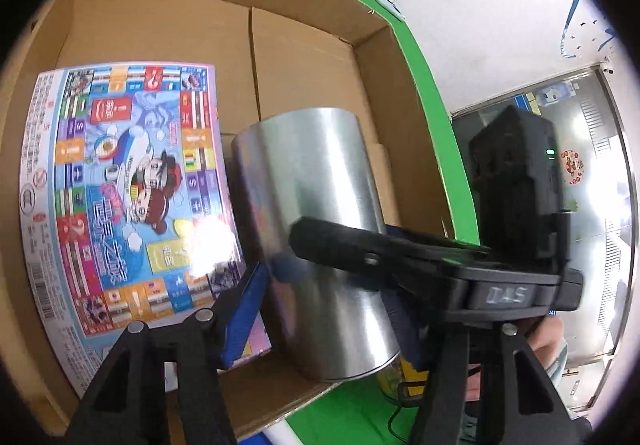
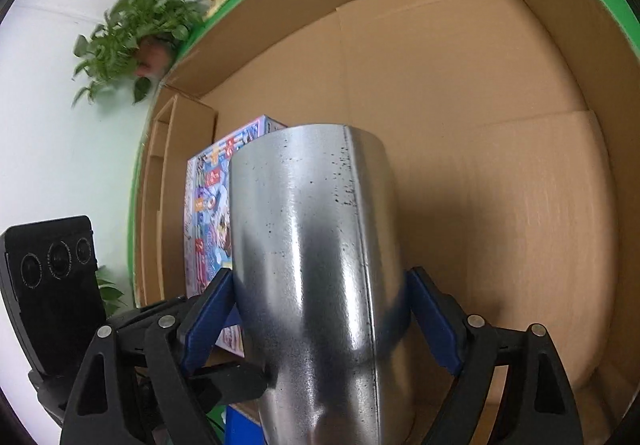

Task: Organize rigid objects
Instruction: 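Lay the cylinder down in the box and open the right gripper, then grasp the yellow-labelled jar with the right gripper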

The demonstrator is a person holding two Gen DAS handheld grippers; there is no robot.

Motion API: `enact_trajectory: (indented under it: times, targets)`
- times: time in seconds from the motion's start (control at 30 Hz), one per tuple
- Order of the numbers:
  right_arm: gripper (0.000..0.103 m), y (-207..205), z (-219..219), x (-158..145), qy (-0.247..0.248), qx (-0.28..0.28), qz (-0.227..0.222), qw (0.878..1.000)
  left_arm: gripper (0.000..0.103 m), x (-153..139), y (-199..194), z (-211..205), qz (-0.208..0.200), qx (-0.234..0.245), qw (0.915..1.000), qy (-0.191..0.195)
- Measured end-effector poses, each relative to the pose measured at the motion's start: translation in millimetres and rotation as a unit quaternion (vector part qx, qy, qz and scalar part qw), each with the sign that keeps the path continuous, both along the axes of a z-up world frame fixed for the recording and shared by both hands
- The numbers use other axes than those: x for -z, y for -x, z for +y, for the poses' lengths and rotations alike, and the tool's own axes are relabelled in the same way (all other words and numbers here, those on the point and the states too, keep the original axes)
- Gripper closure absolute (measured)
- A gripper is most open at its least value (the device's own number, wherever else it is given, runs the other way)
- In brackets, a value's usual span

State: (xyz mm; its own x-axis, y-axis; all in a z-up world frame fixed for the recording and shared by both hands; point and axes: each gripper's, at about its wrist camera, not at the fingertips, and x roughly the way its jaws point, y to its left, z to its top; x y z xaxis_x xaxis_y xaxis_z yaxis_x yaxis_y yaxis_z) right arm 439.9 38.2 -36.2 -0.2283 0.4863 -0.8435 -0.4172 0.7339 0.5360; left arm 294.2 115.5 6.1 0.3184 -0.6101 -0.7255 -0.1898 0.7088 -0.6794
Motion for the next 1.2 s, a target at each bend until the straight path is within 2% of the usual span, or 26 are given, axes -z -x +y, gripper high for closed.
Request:
enact_trajectory:
  times: [0.13,0.2,0.27,0.33,0.43,0.5,0.57,0.6,0.63,0.67,0.7,0.77,0.8,0.83,0.87,0.9,0.93,1.0,1.03,1.07,1.1,1.17,1.2]
  targets:
    - [0.018,9.7,-31.1,-24.1,-0.048,-0.002,0.015,0.999,0.043,0.9,11.5,4.4,-0.005,-0.009,0.9999,0.000]
    - [0.026,13.0,-45.2,-27.0,-0.055,0.007,0.016,0.998,0.043,2.7,19.2,6.5,-0.007,-0.002,1.0000,0.004]
    - [0.039,18.2,-48.0,-23.6,-0.054,0.009,0.021,0.998,0.040,4.7,28.6,0.9,-0.005,0.012,0.9999,0.006]
    - [0.041,25.2,-42.6,-17.7,-0.041,0.017,0.020,0.999,0.040,-0.1,36.8,-5.0,-0.007,0.010,0.9999,-0.003]
    - [0.040,29.8,-39.5,-15.5,-0.049,0.026,0.026,0.998,0.040,-4.5,42.2,-0.3,-0.008,-0.008,0.9998,-0.018]
    - [0.040,33.5,-38.7,-15.0,-0.047,0.030,0.028,0.998,0.042,-12.8,51.6,-0.7,-0.025,-0.014,0.9986,-0.044]
    - [0.038,37.8,-41.0,-15.9,-0.044,0.032,0.031,0.998,0.042,-29.2,63.4,-3.0,-0.059,-0.021,0.9947,-0.082]
    - [0.035,41.2,-45.5,-24.0,-0.045,0.029,0.016,0.998,0.039,-35.2,68.5,-3.5,-0.073,-0.027,0.9920,-0.099]
    - [0.019,46.7,-52.2,-39.6,-0.050,0.027,-0.021,0.998,0.039,-49.5,78.6,-6.0,-0.102,-0.041,0.9851,-0.133]
    - [0.001,49.3,-60.8,-54.3,-0.057,0.026,-0.054,0.997,0.036,-65.8,90.6,-10.0,-0.135,-0.059,0.9735,-0.175]
    - [0.001,59.6,-74.5,-77.3,-0.069,0.030,-0.111,0.991,0.022,-75.5,97.2,-12.9,-0.157,-0.073,0.9635,-0.204]
    - [0.001,76.7,-101.1,-105.2,-0.075,0.024,-0.183,0.980,0.008,-104.5,129.9,-26.3,-0.230,-0.126,0.9231,-0.281]
    - [0.001,87.0,-114.7,-113.9,-0.075,0.021,-0.210,0.975,0.001,-113.0,144.4,-33.6,-0.256,-0.144,0.9065,-0.303]
    - [0.001,94.8,-122.9,-117.1,-0.071,0.018,-0.223,0.972,0.000,-117.4,156.6,-40.0,-0.271,-0.152,0.8958,-0.318]
    - [0.001,102.7,-132.8,-116.7,-0.061,0.012,-0.231,0.971,0.000,-119.4,161.8,-43.3,-0.274,-0.153,0.8938,-0.320]
    - [0.001,112.7,-144.4,-110.6,-0.042,-0.001,-0.231,0.972,0.000,-117.3,169.6,-49.6,-0.266,-0.148,0.9005,-0.311]
    - [0.001,116.1,-152.3,-105.1,-0.032,-0.009,-0.226,0.974,0.000,-112.8,174.6,-53.8,-0.254,-0.144,0.9108,-0.292]
    - [0.002,124.4,-166.9,-91.2,-0.019,-0.020,-0.207,0.978,0.000,-100.1,174.5,-60.5,-0.226,-0.134,0.9321,-0.250]
    - [0.006,126.3,-172.1,-83.7,-0.013,-0.021,-0.197,0.980,0.000,-90.3,175.7,-65.1,-0.207,-0.119,0.9467,-0.216]
    - [0.012,127.9,-177.2,-76.5,-0.004,-0.020,-0.186,0.982,0.000,-80.1,175.7,-70.0,-0.188,-0.102,0.9593,-0.184]
    - [0.018,129.2,-184.9,-70.3,0.002,-0.024,-0.177,0.984,0.000,-71.7,174.9,-73.7,-0.170,-0.090,0.9678,-0.163]
    - [0.042,132.4,-190.4,-61.3,0.023,-0.044,-0.180,0.982,0.001,-63.1,167.6,-86.5,-0.141,-0.085,0.9772,-0.134]
    - [0.042,139.8,-192.6,-62.3,0.030,-0.055,-0.196,0.979,0.001,-56.2,168.3,-87.6,-0.125,-0.087,0.9824,-0.108]
